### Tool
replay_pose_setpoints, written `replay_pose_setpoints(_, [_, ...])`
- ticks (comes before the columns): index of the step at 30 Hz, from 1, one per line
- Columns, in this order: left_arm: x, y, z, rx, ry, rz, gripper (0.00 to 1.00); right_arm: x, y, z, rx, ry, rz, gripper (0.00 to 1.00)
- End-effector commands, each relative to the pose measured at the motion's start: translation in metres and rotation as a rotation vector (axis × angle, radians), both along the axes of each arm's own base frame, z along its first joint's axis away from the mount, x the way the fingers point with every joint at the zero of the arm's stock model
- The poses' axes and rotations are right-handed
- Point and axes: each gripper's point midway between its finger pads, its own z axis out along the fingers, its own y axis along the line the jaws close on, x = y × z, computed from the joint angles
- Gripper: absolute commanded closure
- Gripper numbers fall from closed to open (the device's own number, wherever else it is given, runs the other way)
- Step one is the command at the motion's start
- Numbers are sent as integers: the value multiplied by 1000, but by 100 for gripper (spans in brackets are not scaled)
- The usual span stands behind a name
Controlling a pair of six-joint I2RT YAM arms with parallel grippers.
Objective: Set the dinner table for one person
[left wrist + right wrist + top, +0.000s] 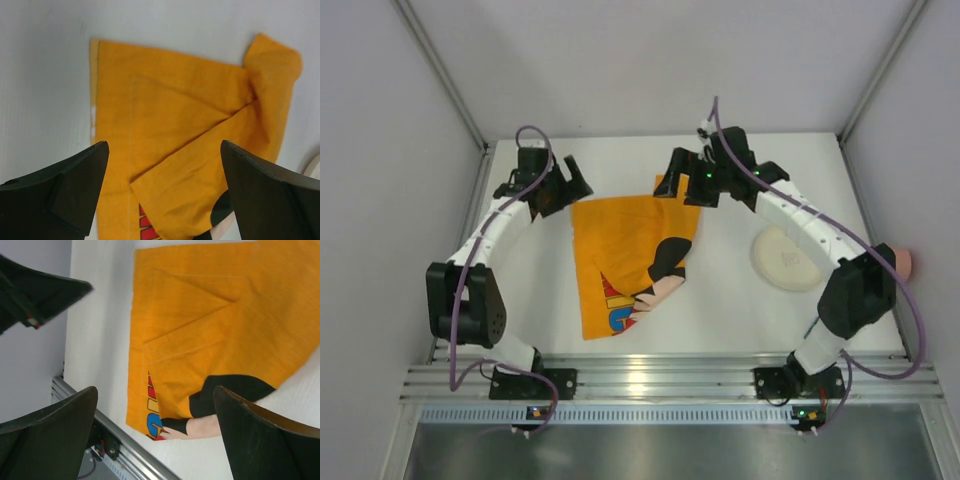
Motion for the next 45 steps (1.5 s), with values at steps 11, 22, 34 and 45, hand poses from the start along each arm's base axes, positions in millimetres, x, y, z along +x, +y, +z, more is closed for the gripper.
replay_pose_setpoints(11, [-86,43,-49,54,208,159,2,-13,137,-81,-376,90,323,0])
replay_pose_setpoints(22, [-121,41,-103,-2,306,152,8,-59,152,-152,-593,171,423,0])
replay_pose_setpoints(34, [-97,28,-159,-45,413,114,22,-79,153,-184,-727,134,468,2])
replay_pose_setpoints(45, [-65,8,-172,-35,449,52,56,-72,138,-236,-837,168,463,55])
